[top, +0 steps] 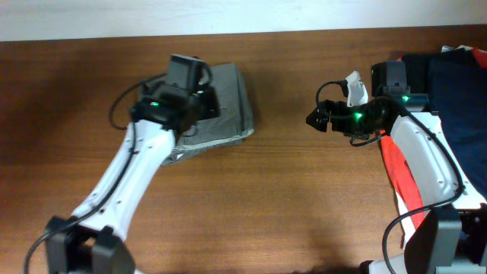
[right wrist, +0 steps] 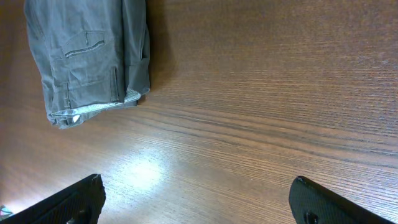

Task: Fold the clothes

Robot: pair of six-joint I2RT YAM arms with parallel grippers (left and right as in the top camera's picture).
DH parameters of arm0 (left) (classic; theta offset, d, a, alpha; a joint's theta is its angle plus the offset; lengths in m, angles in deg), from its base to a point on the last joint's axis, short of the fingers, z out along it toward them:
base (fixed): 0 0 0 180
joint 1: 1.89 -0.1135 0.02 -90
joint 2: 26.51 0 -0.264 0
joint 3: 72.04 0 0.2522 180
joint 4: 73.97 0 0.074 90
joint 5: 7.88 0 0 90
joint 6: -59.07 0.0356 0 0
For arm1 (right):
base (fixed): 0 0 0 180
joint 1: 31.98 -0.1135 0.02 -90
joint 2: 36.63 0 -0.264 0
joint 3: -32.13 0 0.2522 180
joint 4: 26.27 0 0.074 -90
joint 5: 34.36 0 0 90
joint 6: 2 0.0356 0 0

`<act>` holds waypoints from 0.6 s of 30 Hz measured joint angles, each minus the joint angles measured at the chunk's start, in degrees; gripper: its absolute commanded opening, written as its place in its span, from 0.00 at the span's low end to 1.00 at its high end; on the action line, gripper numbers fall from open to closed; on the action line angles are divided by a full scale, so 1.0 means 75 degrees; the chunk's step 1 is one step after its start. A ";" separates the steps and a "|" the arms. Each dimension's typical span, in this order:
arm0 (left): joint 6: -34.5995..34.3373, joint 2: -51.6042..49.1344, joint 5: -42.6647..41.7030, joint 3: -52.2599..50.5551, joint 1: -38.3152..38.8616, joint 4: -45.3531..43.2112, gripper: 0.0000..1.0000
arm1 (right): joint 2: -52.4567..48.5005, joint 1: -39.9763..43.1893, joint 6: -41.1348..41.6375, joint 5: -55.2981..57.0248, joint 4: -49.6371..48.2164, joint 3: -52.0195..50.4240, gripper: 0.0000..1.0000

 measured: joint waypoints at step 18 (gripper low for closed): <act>0.0358 -0.2926 0.1574 -0.0064 0.0618 0.1472 0.00 | 0.0000 0.0000 0.0003 -0.0003 0.0000 0.0000 0.98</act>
